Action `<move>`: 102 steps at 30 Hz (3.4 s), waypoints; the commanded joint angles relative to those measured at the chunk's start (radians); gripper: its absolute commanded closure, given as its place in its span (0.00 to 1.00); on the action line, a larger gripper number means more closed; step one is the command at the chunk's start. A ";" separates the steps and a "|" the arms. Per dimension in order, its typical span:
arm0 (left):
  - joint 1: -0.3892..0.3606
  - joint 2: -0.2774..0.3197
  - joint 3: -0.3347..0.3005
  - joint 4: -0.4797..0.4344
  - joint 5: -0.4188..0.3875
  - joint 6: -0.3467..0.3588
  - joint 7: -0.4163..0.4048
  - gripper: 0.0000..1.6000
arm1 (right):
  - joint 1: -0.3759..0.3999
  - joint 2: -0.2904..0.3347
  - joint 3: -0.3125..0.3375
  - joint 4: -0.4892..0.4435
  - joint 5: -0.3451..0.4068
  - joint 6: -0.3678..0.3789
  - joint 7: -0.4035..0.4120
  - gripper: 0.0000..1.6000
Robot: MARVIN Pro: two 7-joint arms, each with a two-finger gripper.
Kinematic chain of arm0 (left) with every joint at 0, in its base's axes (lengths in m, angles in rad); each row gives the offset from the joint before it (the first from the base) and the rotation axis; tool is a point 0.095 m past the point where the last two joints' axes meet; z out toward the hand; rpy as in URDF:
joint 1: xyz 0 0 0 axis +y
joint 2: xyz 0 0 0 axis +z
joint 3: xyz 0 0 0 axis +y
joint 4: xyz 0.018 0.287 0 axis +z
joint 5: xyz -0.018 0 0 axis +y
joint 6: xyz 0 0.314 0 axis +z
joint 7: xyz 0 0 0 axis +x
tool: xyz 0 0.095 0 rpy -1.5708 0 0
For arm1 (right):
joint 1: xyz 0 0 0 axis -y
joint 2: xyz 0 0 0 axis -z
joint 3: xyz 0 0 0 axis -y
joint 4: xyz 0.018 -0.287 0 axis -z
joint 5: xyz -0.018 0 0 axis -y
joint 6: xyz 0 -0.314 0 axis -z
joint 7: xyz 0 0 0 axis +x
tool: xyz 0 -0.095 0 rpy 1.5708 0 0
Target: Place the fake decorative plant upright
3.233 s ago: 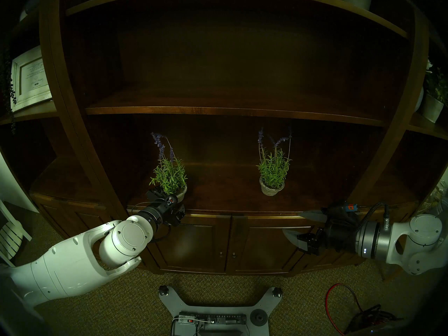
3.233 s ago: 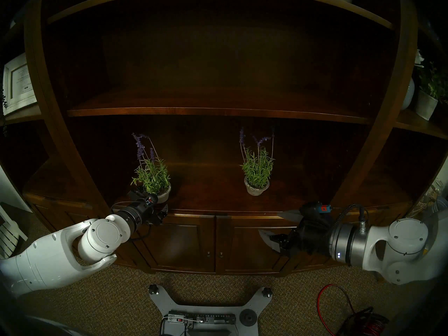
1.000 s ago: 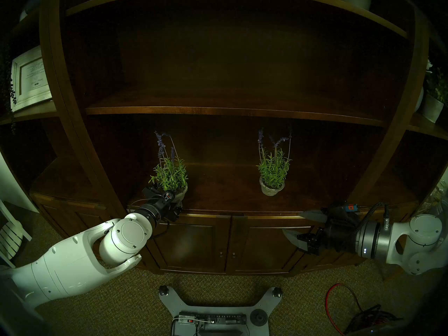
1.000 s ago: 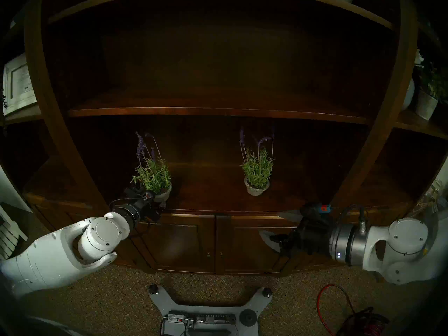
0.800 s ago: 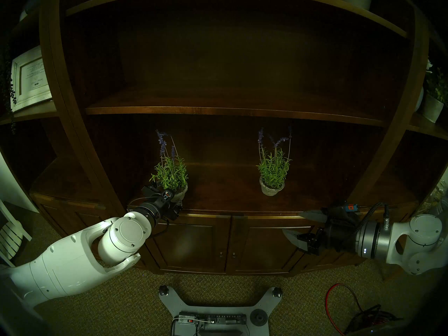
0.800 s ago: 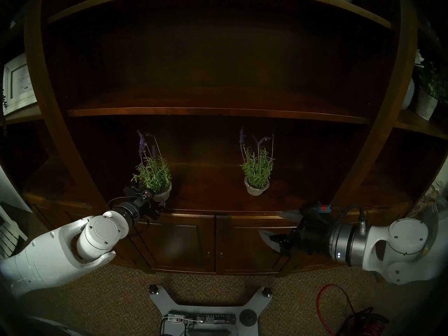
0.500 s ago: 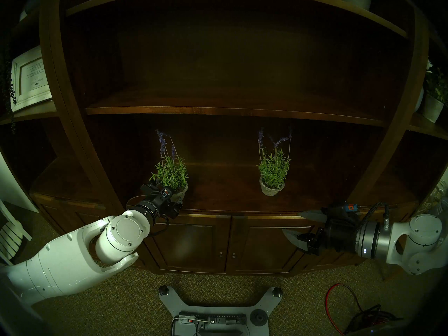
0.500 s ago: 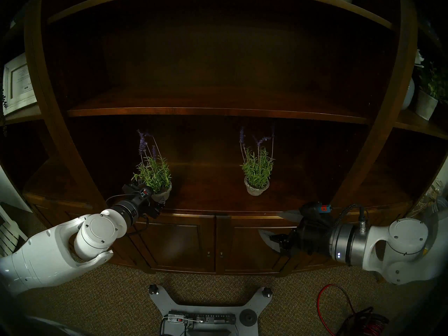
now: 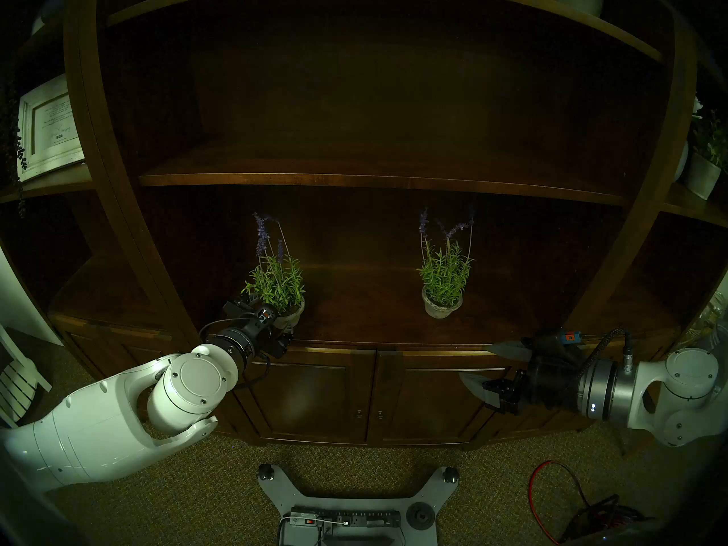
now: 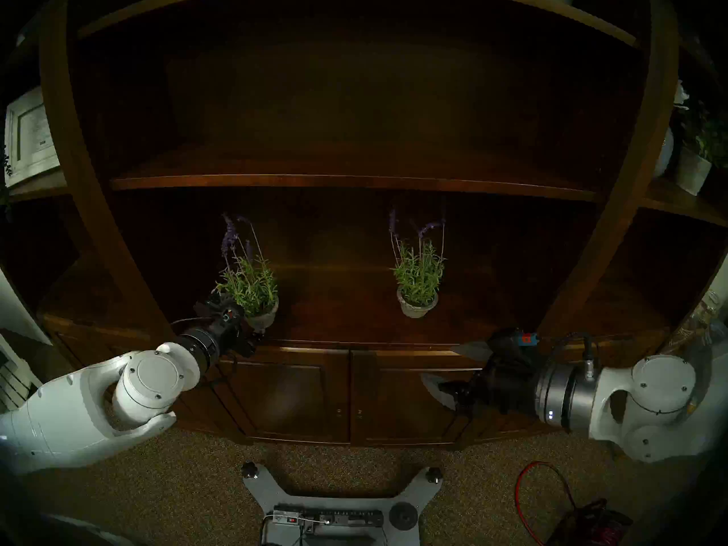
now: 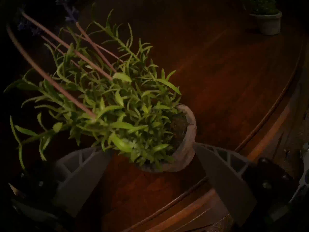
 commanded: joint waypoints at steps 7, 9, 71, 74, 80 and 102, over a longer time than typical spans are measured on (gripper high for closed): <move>-0.002 0.006 -0.017 -0.014 0.006 -0.027 0.020 0.00 | 0.014 -0.001 0.008 -0.003 0.002 -0.014 0.001 0.00; -0.001 0.006 -0.017 -0.013 0.005 -0.029 0.021 0.00 | 0.014 -0.001 0.008 -0.003 0.002 -0.014 0.001 0.00; 0.576 0.373 -0.208 -0.292 -0.452 -0.524 0.387 0.00 | 0.008 0.005 0.010 -0.003 -0.001 -0.006 0.003 0.00; 0.579 0.377 -0.219 -0.272 -0.461 -0.575 0.390 0.00 | 0.008 0.005 0.010 -0.003 -0.001 -0.006 0.004 0.00; 0.584 0.384 -0.248 -0.243 -0.470 -0.674 0.389 0.00 | 0.008 0.007 0.009 -0.003 -0.002 -0.006 0.004 0.00; 0.662 0.394 -0.271 -0.193 -0.470 -0.967 0.317 0.00 | 0.009 0.010 0.009 -0.003 -0.004 -0.005 0.004 0.00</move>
